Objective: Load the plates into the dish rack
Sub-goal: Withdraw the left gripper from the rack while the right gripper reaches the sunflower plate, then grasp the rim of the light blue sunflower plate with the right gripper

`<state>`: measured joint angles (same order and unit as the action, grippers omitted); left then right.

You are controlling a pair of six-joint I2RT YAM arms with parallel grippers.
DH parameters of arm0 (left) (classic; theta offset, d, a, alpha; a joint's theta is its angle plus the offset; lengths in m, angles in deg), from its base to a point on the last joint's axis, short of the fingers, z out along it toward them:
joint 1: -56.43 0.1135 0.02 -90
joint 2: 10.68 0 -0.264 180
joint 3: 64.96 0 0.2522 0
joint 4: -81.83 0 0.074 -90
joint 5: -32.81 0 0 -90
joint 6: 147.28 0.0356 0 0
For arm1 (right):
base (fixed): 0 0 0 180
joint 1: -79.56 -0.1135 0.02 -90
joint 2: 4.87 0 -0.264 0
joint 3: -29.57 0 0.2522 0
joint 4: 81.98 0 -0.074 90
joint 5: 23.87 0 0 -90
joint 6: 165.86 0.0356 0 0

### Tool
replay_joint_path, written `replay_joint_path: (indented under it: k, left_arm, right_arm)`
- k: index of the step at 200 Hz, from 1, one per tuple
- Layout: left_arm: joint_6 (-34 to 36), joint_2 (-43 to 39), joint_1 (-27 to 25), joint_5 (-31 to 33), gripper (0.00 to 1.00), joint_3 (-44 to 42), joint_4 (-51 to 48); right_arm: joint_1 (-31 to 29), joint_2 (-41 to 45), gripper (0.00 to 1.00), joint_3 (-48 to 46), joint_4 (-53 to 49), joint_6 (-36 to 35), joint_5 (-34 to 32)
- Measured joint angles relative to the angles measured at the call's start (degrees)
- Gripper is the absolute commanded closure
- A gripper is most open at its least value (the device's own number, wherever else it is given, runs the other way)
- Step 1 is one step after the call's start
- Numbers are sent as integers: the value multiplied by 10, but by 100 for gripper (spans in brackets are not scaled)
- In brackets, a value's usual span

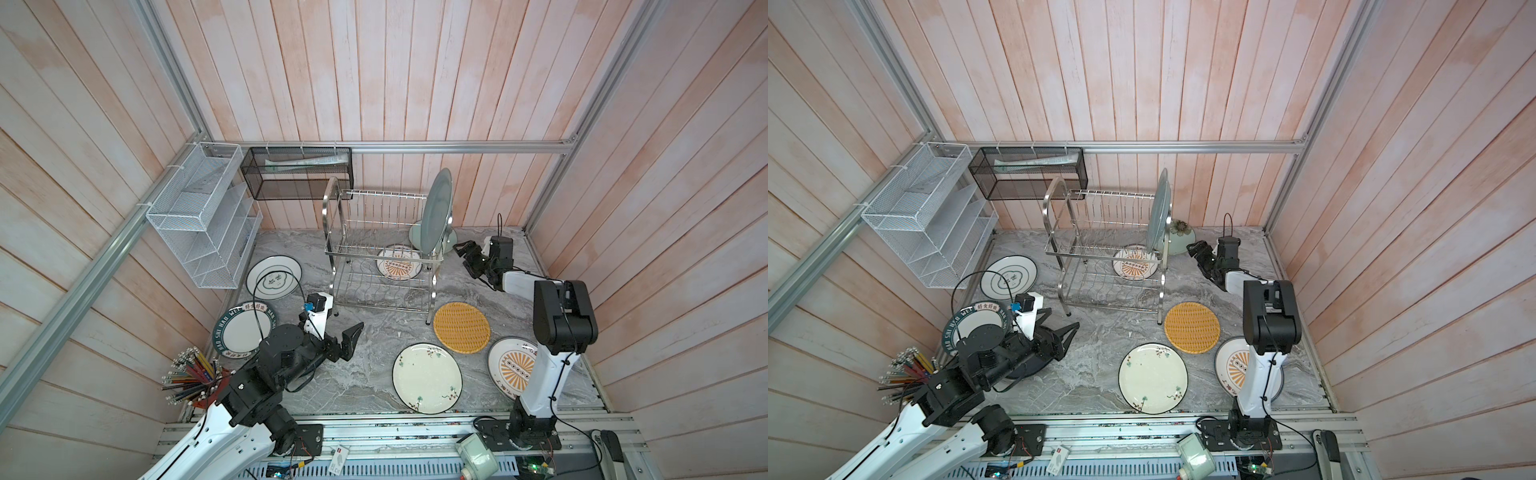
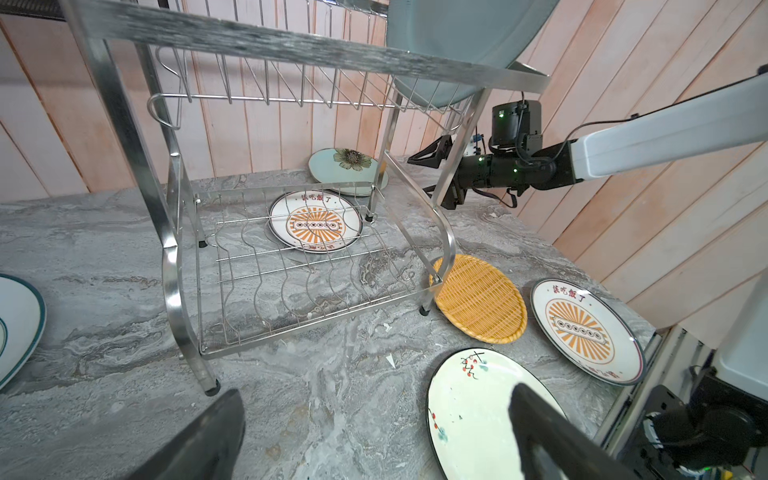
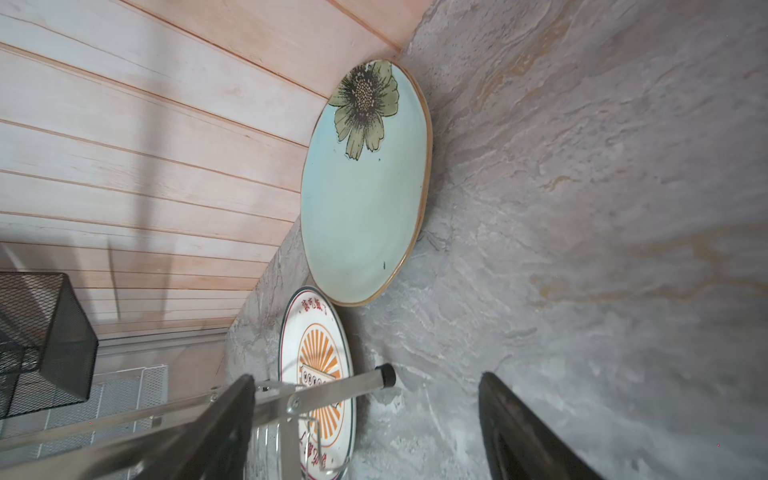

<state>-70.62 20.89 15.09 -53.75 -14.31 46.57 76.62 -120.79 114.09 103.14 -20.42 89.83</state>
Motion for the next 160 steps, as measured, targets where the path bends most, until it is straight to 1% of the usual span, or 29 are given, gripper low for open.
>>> replay_joint_path:
  k: [54,73,123,160]
  left_arm:
    - [1,17,0,-2,0,0,1]
    - [2,17,0,-3,0,0,0]
    - [2,15,0,-3,0,0,0]
    - [2,12,0,-3,0,0,0]
  right_arm:
    - [0,-105,26,104,-8,7,18]
    - [0,-131,31,132,-9,14,20]
    - [-3,-196,34,208,-17,36,28]
    - [-11,-228,43,250,-19,71,29]
